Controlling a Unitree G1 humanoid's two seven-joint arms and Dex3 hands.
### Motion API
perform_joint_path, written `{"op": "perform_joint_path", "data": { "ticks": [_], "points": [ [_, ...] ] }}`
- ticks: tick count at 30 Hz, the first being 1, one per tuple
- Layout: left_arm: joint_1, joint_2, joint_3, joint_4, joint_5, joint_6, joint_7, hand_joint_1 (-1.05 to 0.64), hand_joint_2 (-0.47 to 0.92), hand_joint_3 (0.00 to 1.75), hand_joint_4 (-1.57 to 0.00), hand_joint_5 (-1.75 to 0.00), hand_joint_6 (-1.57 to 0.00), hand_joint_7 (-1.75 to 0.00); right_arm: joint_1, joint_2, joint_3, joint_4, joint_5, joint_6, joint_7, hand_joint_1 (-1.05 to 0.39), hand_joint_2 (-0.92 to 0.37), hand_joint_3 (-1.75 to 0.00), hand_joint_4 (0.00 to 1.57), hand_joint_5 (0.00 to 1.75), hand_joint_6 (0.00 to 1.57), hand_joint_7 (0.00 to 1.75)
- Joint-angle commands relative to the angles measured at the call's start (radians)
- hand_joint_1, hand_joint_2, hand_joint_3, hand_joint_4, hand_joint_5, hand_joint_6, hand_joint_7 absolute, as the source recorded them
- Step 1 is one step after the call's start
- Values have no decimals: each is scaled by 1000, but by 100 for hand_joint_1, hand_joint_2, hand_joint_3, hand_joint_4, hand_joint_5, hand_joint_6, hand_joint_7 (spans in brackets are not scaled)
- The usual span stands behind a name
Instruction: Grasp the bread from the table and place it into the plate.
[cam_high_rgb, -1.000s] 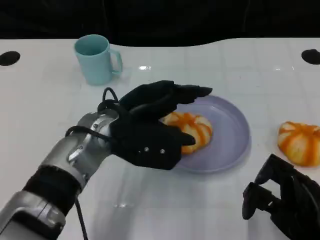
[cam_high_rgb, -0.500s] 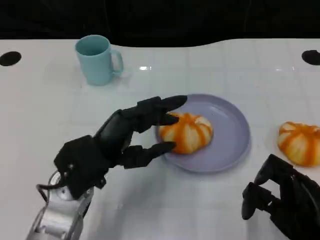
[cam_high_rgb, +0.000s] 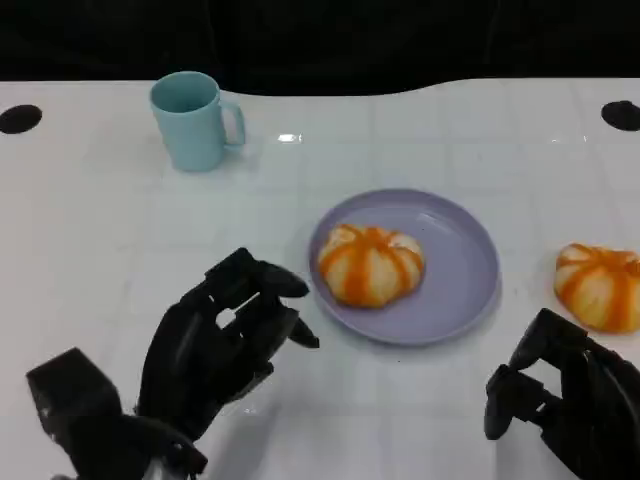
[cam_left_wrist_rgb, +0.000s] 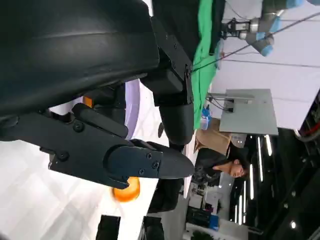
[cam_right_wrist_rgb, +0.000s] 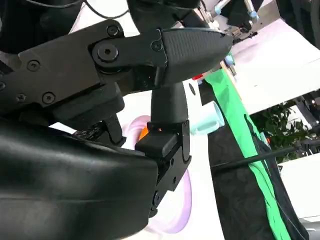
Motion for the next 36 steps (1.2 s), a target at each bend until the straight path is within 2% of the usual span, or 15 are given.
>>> {"op": "perform_joint_path", "data": {
  "ticks": [1,7,17,36],
  "points": [
    [39,9,19,-57,-55,68,-45,-62,92,37,-70,-175,-52,-166,12,-17,-11,-18,12,0,9,-60,-92,-36,74,175,58,163],
    [98,-13,23,-124,-78,118,-36,-58,92,40,-80,-175,-57,-174,19,-17,-11,-26,8,-5,8,-59,-92,-37,73,175,57,163],
    [191,-28,35,-183,-78,192,-28,-57,92,44,-79,-175,-54,-175,20,-27,-12,-39,17,10,5,-59,-92,-35,75,175,60,162],
    [167,-21,60,-115,-75,180,-77,-58,92,39,-82,-175,-55,-175,17,-29,-15,-44,13,17,-7,-59,-92,-35,75,175,62,159]
  ]
}}
